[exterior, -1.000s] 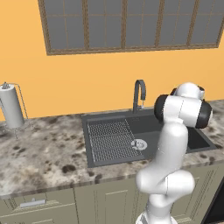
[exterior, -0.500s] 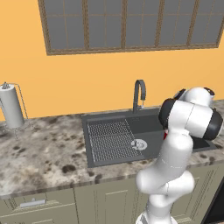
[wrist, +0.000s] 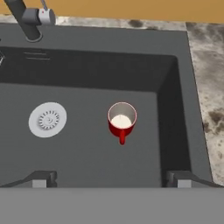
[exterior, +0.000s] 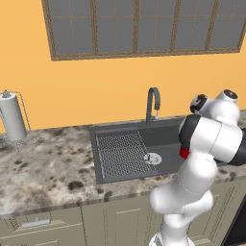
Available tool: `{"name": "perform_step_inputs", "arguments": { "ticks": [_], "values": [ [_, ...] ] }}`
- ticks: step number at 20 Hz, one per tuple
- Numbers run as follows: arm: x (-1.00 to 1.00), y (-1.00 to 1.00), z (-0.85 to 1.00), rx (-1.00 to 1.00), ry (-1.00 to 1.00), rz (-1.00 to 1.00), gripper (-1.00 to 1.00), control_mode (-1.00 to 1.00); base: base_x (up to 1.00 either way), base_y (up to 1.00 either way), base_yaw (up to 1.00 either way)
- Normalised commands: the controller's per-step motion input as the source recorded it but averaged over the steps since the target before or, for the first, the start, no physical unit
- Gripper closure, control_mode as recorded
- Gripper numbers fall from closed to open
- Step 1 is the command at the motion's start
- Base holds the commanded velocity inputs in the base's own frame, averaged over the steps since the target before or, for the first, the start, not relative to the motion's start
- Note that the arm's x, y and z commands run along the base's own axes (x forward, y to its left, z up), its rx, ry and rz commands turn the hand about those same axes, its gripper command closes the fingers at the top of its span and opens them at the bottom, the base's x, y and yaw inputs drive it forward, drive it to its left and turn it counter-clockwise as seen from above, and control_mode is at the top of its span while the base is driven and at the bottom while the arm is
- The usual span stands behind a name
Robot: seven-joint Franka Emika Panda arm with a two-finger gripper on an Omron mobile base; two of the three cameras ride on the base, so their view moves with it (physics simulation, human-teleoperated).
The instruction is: Pick the mug and place it in the sink. Pick the bowl and place it in the open cabinet and then close the cabinet.
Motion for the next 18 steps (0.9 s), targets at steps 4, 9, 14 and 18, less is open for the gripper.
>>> {"name": "perform_step_inputs", "arguments": {
  "ticks": [4, 9, 14, 18],
  "values": [
    [-0.09, 0.16, 0.28, 0.0, 0.0, 0.0, -1.0, -1.0, 0.0, 0.0, 0.0],
    [-0.1, 0.22, 0.25, 0.0, 0.0, -0.01, -1.0, -1.0, 0.0, 0.0, 0.0],
    [0.0, 0.07, 0.2, 0.0, 0.06, -0.06, -1.0, -1.0, 0.0, 0.0, 0.0],
    [0.0, 0.0, 0.13, 0.0, 0.08, -0.12, -1.0, -1.0, 0.0, 0.0, 0.0]
  ]
}}
